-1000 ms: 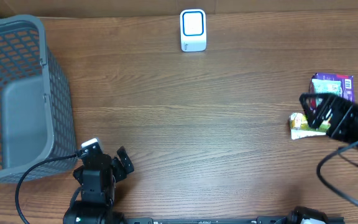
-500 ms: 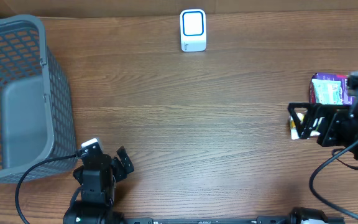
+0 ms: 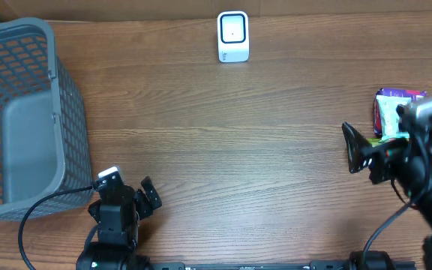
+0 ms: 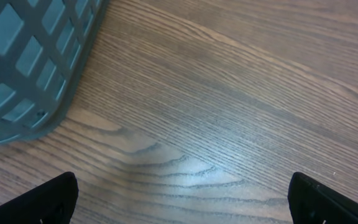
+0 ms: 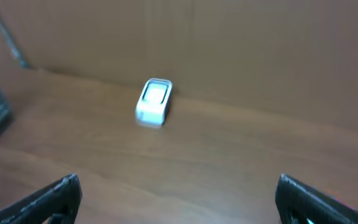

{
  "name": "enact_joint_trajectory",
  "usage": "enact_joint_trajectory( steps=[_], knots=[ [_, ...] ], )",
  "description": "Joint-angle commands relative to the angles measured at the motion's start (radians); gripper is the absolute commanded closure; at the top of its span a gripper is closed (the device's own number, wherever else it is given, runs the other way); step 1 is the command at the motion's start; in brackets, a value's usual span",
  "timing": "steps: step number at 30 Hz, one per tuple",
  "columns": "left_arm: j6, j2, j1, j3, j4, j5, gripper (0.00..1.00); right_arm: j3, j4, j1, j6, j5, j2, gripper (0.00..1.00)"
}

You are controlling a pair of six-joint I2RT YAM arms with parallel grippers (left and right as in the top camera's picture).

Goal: Scan the item barcode

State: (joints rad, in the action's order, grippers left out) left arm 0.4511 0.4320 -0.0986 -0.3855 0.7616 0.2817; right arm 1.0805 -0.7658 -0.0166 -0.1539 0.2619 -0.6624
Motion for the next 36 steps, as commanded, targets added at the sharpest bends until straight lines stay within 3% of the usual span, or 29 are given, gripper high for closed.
enact_joint_trajectory(
  steps=[1,8,17,22,36],
  knots=[
    [0.017,-0.005,-0.002,-0.001,-0.003,0.013,0.0,-0.18,0.096,-0.019,0.003,-0.053,0.125,0.0],
    [0.017,-0.005,-0.002,-0.001,-0.003,0.013,0.0,-0.615,0.447,-0.064,0.11,-0.132,0.416,0.0],
    [0.017,-0.005,-0.002,-0.001,-0.003,0.013,0.0,-0.972,0.724,-0.078,0.109,-0.142,0.623,0.0],
    [0.017,-0.005,-0.002,-0.001,-0.003,0.013,0.0,-1.075,0.781,-0.081,0.109,-0.148,0.66,0.0],
    [0.017,-0.005,-0.002,-0.001,-0.003,0.013,0.0,-1.072,0.69,-0.082,0.095,-0.172,0.66,0.0]
  ],
)
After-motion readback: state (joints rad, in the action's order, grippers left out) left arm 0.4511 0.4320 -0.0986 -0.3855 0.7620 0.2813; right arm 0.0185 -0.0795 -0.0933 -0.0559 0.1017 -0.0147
